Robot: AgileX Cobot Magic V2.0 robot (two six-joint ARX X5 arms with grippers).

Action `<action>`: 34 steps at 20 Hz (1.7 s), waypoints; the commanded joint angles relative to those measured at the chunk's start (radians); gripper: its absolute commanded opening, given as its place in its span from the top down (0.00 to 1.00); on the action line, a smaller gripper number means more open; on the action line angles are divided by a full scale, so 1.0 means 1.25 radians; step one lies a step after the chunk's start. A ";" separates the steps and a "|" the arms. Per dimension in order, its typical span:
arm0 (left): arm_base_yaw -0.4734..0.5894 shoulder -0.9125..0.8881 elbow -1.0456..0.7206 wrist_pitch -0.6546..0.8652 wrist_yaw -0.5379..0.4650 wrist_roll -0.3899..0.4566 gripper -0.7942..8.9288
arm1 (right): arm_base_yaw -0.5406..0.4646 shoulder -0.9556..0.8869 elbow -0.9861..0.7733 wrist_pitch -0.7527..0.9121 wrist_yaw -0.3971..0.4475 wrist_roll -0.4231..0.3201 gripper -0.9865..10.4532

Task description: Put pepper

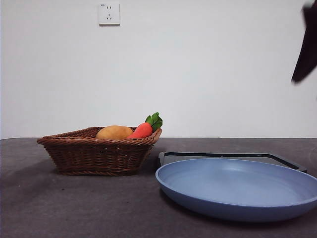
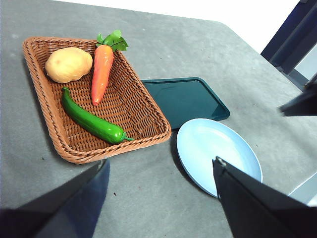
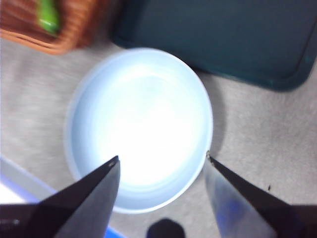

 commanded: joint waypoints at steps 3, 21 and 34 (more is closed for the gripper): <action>-0.002 0.002 0.011 0.011 0.000 -0.005 0.54 | 0.015 0.157 0.013 0.049 0.039 -0.002 0.65; -0.002 0.017 0.011 0.010 -0.002 -0.005 0.54 | 0.084 0.364 0.013 0.161 0.114 -0.013 0.89; -0.096 0.203 0.012 0.121 -0.083 -0.104 0.55 | 0.072 0.151 0.013 0.085 0.112 0.029 0.91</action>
